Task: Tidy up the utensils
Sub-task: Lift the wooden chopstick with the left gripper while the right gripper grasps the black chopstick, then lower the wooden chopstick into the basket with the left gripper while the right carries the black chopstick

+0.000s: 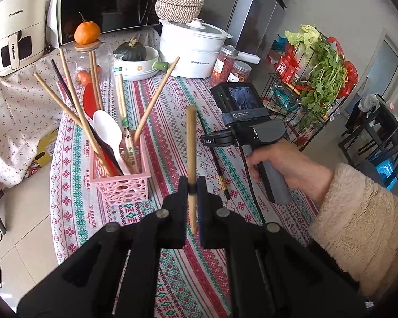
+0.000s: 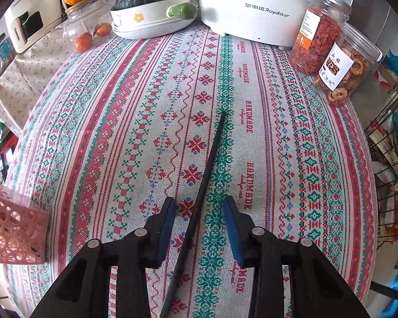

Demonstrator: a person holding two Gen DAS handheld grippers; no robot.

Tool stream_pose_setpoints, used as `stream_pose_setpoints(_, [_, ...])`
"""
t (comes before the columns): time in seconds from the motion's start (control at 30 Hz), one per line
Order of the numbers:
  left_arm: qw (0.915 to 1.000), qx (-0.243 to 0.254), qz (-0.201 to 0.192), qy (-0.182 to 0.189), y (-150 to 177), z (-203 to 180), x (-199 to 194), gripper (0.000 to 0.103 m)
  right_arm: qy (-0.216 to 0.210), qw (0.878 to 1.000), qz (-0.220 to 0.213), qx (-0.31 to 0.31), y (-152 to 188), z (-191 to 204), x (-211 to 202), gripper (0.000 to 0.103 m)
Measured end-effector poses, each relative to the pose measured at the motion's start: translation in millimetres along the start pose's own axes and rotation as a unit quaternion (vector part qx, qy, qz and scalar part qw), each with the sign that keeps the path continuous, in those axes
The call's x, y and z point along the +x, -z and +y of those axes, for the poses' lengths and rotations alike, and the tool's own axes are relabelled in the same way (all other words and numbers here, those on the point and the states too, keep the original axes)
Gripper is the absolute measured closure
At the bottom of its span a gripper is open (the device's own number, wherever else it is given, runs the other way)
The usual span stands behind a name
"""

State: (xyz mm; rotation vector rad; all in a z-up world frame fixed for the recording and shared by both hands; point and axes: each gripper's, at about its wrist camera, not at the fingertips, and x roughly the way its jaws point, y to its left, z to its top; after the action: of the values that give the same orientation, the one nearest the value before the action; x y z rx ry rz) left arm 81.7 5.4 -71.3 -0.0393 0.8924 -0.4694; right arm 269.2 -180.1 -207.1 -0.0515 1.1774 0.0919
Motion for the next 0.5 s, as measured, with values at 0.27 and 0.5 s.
stream_pose_setpoints(0.27, [0.9996, -0.004, -0.028, -0.008, -1.1, 3.6, -15.2, 0.096, -0.014, 1.000, -0.021, -0.002, 15.6, -6.5, -30.1, 0.097])
stream_pose_setpoints(0.5, [0.9969, -0.004, -0.078, -0.005, -7.7, 1.1, -38.0, 0.096, -0.062, 0.993, -0.105, 0.007, 35.4, -11.3, -100.5, 0.097])
